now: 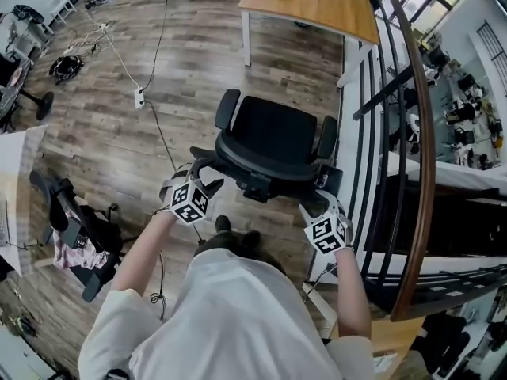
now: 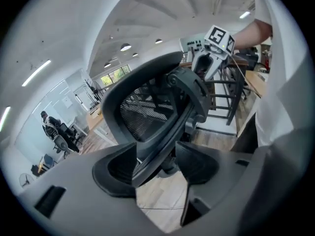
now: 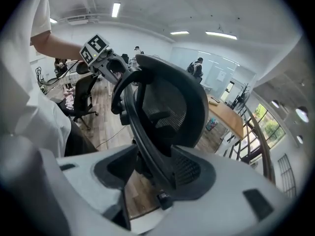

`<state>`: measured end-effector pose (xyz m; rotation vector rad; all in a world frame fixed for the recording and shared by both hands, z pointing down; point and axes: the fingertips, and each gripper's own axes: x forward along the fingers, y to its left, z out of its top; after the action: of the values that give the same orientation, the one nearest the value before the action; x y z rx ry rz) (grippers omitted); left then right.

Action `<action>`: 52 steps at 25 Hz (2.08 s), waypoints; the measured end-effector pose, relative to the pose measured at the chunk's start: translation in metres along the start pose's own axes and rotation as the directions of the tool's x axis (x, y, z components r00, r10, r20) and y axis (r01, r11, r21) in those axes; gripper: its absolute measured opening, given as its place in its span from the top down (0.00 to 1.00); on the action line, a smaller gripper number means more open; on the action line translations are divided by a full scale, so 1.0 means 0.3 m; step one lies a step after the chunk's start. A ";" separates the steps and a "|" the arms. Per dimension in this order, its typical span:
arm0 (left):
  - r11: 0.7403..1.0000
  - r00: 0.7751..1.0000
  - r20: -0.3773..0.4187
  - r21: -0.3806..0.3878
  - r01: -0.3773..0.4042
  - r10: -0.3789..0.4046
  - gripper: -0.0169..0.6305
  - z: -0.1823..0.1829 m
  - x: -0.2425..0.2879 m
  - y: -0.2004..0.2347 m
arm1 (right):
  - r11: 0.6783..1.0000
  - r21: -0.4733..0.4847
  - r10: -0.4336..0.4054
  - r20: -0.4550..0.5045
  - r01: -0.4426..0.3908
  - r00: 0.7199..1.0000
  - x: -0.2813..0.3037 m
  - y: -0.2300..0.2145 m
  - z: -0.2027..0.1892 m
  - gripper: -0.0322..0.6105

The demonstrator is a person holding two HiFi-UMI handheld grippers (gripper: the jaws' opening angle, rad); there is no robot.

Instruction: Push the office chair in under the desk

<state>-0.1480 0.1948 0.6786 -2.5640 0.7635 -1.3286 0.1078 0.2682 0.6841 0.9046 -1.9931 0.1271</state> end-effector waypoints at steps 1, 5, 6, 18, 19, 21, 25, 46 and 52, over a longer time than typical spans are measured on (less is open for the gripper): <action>0.999 1.000 -0.020 0.032 0.003 -0.002 0.60 -0.004 0.016 0.003 | 1.000 -0.006 0.007 -0.006 -0.007 1.000 0.012 -0.003 -0.001 0.64; 0.987 0.994 -0.107 0.158 0.040 -0.023 0.59 -0.045 0.080 0.007 | 0.996 -0.078 0.038 -0.070 -0.043 0.997 0.073 0.006 -0.019 0.63; 0.981 0.991 -0.129 0.187 0.053 -0.029 0.59 -0.058 0.096 0.006 | 0.994 -0.101 0.042 -0.092 -0.051 0.995 0.088 0.008 -0.027 0.63; 0.914 0.972 -0.236 0.392 0.101 -0.006 0.63 -0.153 0.231 0.037 | 0.969 -0.238 0.006 -0.212 -0.058 0.977 0.190 -0.006 -0.085 0.63; 0.908 0.971 -0.239 0.407 0.101 -0.001 0.64 -0.154 0.235 0.039 | 0.964 -0.261 -0.007 -0.221 -0.052 0.975 0.195 -0.007 -0.088 0.63; 0.902 0.971 -0.240 0.418 0.109 -0.006 0.64 -0.148 0.237 0.045 | 0.960 -0.274 -0.013 -0.228 -0.051 0.973 0.200 -0.011 -0.090 0.63; 0.903 0.968 -0.247 0.407 0.138 -0.037 0.64 -0.140 0.250 0.057 | 0.964 -0.260 -0.012 -0.235 -0.051 0.972 0.208 -0.024 -0.086 0.63; 0.869 0.968 -0.246 0.467 0.163 -0.050 0.69 -0.064 0.446 0.276 | 0.977 -0.211 -0.043 -0.261 -0.013 0.964 0.346 -0.260 -0.025 0.63; 0.850 0.970 -0.238 0.498 0.173 -0.059 0.70 -0.008 0.527 0.369 | 0.981 -0.191 -0.066 -0.270 0.013 0.960 0.392 -0.387 -0.002 0.61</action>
<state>-0.1152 0.0201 0.7540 -2.0853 0.2220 -1.6038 0.1458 0.1200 0.7467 0.7601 -1.6955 0.0384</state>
